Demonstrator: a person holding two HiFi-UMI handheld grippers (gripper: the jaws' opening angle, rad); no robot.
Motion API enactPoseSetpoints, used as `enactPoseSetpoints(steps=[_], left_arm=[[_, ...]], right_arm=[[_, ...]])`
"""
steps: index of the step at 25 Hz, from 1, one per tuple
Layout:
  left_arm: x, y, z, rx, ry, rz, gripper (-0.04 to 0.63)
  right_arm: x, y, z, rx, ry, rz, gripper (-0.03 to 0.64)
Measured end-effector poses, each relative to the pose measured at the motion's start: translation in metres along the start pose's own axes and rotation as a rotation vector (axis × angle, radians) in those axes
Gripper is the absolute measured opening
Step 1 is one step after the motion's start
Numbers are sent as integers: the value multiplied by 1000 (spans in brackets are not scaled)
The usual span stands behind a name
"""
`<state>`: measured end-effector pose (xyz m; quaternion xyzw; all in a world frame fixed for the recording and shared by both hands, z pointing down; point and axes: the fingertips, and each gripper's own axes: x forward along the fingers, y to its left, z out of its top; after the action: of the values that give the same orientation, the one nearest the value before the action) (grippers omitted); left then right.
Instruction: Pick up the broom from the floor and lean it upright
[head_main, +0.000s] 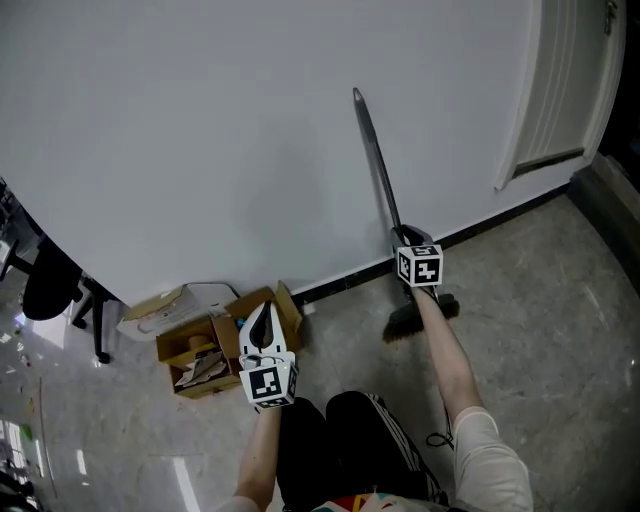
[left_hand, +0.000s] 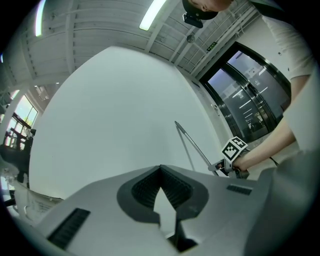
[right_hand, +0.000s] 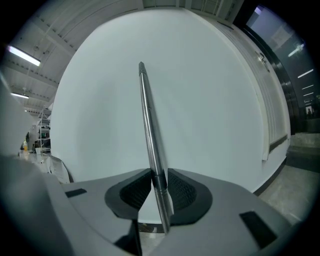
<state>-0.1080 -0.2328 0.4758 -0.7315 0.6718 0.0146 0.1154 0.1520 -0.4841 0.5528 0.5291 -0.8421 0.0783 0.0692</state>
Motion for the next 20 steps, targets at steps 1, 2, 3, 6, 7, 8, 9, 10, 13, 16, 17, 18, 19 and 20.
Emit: enactPoseSetpoints(steps=[1,2,3,6,7,8,9,10,13,16,17,18,19,20], left_arm=[[-1,0,1,-2,-2,-1,44],[-2,0,3,0,-6,-3,45],[-1,1,6,2,-13,-3,44],[0,0,17,-8,-37,3,44],[0,-2,19,-12,-44,3,44],[1,-3,22,-15,-50,1,44],[2,-5,24,-15,-57,-3,44],[4,-7,27,-16,-63,-8,44],[5,-13,35,-34,-80,-12,44],[9,-23,47,-49,-108,-25,45],[10,-25,50,-47,-117,-33,45],[11,-27,52,-46,-123,-38,44],[12,-28,52,-51,-125,-40,44],[12,-28,50,-63,-124,-38,44]], right_arm=[[-2,0,0,-4,3,-13,83],[-3,0,2,-6,1,-24,95],[-5,1,5,-6,-7,-34,120],[-15,-2,22,-21,-47,-45,216],[-20,-2,27,-36,-57,-40,216],[-25,-1,34,-55,-67,-32,216],[-29,2,40,-76,-80,-23,216],[-34,6,46,-97,-92,-12,216],[-51,28,63,-170,-124,36,216],[-68,58,75,-224,-144,119,216],[-73,71,77,-225,-137,167,216],[-79,86,76,-221,-125,221,215],[-86,100,75,-219,-117,263,215],[-94,111,73,-223,-120,279,212]])
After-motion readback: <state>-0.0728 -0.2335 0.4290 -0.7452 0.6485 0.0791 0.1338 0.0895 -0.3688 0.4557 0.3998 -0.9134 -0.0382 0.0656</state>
